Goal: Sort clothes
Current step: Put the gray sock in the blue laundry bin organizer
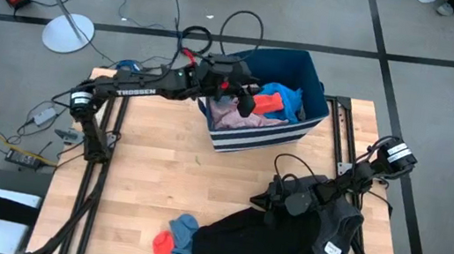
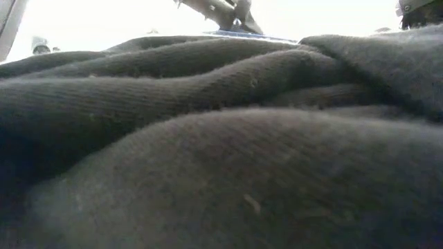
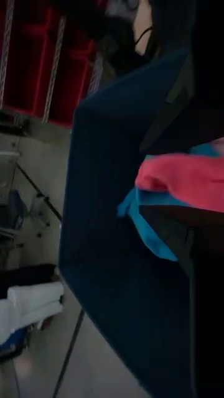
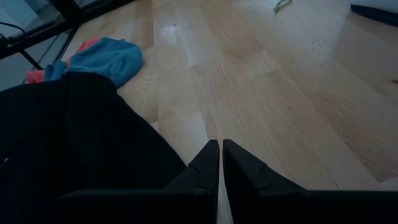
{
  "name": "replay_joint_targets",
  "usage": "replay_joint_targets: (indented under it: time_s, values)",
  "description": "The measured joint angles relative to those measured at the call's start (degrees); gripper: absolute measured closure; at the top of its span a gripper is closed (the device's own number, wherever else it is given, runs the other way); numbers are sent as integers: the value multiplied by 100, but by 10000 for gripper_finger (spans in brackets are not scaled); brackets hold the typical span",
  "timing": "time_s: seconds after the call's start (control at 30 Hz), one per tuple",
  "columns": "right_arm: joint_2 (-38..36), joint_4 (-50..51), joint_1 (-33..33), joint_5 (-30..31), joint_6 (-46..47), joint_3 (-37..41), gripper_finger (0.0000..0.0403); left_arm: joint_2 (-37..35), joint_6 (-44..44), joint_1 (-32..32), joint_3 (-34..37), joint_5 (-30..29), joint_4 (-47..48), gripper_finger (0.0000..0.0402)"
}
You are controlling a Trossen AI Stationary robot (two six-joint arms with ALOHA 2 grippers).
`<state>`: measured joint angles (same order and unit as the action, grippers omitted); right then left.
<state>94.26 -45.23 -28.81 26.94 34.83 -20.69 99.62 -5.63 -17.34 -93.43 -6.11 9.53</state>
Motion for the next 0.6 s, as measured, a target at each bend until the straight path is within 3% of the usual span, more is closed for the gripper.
replay_joint_targets:
  time_s: [0.27,0.6]
  values:
    - [0,4,1,-2,0,2,379,-676,288,424,-1,51,1033,255]
    - [0,7,-1,-2,1,1,379,-1283,251,1546,0,-801,2672,255]
